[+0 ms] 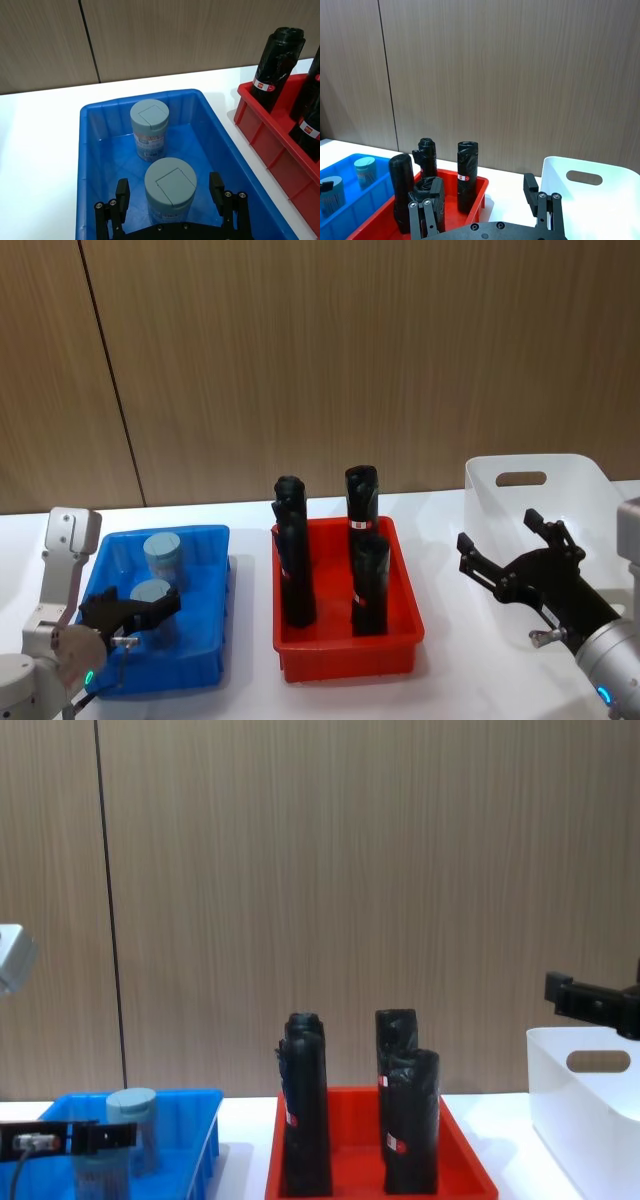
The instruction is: Pick the cotton swabs from the blue box and place them into the white box.
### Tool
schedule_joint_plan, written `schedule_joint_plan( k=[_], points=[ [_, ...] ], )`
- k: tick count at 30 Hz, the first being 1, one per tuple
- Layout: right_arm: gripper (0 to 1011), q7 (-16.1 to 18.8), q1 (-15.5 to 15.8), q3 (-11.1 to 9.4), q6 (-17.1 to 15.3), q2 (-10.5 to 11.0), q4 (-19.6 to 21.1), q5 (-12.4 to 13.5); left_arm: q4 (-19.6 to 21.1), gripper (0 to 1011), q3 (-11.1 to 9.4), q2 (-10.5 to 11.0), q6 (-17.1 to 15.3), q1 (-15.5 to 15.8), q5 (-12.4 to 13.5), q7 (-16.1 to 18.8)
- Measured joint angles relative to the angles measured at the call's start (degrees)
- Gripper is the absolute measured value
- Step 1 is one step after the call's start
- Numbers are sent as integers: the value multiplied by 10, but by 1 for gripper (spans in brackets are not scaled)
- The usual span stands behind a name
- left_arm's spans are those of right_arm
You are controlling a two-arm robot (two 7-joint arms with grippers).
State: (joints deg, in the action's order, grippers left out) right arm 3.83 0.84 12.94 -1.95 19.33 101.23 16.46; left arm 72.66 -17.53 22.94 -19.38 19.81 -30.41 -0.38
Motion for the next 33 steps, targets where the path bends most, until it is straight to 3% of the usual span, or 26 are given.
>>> schedule_joint_plan(
  k=[20,33],
  points=[
    [1002,0,0,0,0,0,0,0,-81,995,-3,-19,-20,50,32,-65],
    [1002,0,0,0,0,0,0,0,-113,668,-5,-26,-24,70,50,-90]
  ],
)
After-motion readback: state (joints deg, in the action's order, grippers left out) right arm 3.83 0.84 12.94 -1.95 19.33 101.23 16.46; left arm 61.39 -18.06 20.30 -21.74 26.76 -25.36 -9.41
